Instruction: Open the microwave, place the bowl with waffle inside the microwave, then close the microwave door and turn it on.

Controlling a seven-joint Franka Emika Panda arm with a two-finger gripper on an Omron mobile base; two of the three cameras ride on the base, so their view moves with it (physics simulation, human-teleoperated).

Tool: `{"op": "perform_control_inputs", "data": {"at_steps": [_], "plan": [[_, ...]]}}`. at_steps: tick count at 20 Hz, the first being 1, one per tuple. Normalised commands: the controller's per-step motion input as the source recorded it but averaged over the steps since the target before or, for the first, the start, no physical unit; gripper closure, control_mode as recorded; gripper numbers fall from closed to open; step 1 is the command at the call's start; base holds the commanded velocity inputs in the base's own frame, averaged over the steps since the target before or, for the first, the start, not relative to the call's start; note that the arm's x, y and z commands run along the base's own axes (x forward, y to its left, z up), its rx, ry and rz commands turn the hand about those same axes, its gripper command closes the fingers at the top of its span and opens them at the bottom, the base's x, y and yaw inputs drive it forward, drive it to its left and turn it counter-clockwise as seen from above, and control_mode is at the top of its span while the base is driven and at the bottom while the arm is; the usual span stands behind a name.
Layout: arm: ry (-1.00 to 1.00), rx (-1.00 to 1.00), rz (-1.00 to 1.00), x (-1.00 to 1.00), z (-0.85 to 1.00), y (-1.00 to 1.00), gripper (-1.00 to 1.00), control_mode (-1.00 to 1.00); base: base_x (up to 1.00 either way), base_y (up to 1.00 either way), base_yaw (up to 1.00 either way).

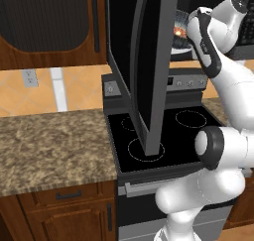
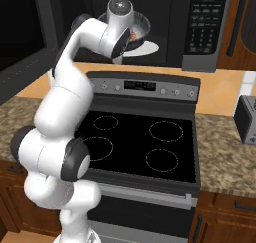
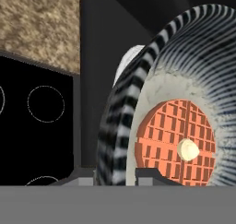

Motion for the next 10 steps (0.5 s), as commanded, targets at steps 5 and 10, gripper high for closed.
{"op": "perform_control_inputs", "data": {"at_steps": [5, 10], "plan": [[0.10, 0.00, 0.00, 0.58, -0.19, 0.00, 1.00, -1.00, 0.00, 0.00, 0.00], [0.04, 0.00, 0.03, 0.53, -0.17, 0.01, 1.00, -1.00, 0.00, 0.00, 0.00]]}}
